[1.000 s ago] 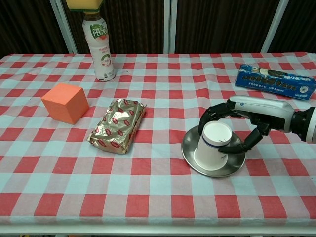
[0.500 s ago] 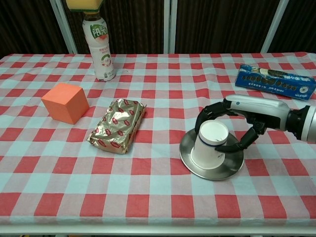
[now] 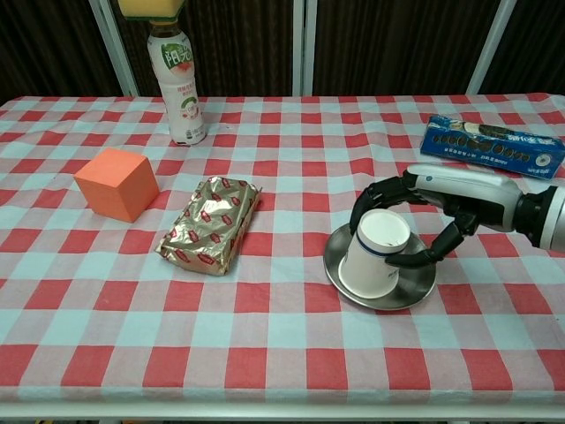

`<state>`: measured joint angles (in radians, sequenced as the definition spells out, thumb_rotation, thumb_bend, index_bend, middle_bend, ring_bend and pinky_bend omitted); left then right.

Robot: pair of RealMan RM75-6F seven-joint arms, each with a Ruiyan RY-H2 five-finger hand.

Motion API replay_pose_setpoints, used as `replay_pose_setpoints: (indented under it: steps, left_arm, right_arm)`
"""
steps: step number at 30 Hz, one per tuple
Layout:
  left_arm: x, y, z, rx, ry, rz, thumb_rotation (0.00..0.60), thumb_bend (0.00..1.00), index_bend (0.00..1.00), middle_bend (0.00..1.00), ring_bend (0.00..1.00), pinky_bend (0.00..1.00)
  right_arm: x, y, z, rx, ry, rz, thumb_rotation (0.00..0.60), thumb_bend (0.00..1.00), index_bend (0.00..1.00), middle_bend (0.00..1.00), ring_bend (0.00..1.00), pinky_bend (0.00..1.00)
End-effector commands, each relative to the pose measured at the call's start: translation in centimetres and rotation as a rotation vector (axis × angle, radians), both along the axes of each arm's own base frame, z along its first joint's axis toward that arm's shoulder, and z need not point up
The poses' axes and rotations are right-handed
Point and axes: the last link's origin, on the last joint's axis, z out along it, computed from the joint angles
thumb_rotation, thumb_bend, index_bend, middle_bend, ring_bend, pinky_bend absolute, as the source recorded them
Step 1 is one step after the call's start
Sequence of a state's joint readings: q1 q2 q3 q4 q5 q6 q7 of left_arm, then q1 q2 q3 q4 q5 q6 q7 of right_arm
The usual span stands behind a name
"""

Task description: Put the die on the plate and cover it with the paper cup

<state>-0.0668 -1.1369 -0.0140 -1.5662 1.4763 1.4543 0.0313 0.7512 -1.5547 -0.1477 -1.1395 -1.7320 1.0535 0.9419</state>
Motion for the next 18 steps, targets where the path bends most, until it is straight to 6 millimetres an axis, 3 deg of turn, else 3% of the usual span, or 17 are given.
replay_pose_setpoints:
  steps: [1,8,16,18]
  left_arm:
    - [0.0,0.0,0.0,0.002,-0.002,-0.002,0.6,0.0,0.18,0.18,0.07,0.0]
    - [0.0,0.0,-0.1,0.0,-0.006,-0.004,0.6,0.0,0.18,0.18,0.07,0.0]
    - [0.1,0.0,-0.1,0.0,-0.005,-0.004,0.6,0.0,0.18,0.18,0.07,0.0]
    - [0.0,0.0,-0.1,0.001,-0.005,-0.003,0.6,0.0,0.18,0.18,0.07,0.0]
  right_arm:
    - [0.1,-1.1,1.4,-0.053,-0.038,-0.023,0.6,0.32,0.49,0.33,0.14,0.15]
    - [-1.4,-4.7,4.5,-0.233,0.018,-0.09,0.6,0.32,0.48,0.32,0.14,0.15]
    - [-2.8,-6.4,2.9,-0.242,0.106,-0.168,0.6,0.32,0.37,0.27,0.11,0.14]
    - [-2.8,-6.4,2.7,-0.227,0.117,-0.165,0.6,0.32,0.26,0.23,0.07,0.12]
